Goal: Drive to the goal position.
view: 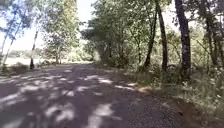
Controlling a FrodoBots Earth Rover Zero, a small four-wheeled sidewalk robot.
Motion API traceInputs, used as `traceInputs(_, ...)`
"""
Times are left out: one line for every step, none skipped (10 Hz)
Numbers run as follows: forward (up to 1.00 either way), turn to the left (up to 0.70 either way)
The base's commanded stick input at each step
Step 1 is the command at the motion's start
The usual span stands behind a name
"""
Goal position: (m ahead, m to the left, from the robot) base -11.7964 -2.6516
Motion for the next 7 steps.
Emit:
traceInputs(0.00, 0.45)
traceInputs(0.00, 0.45)
traceInputs(0.00, 0.45)
traceInputs(0.00, 0.45)
traceInputs(0.00, 0.45)
traceInputs(0.00, 0.45)
traceInputs(0.00, 0.45)
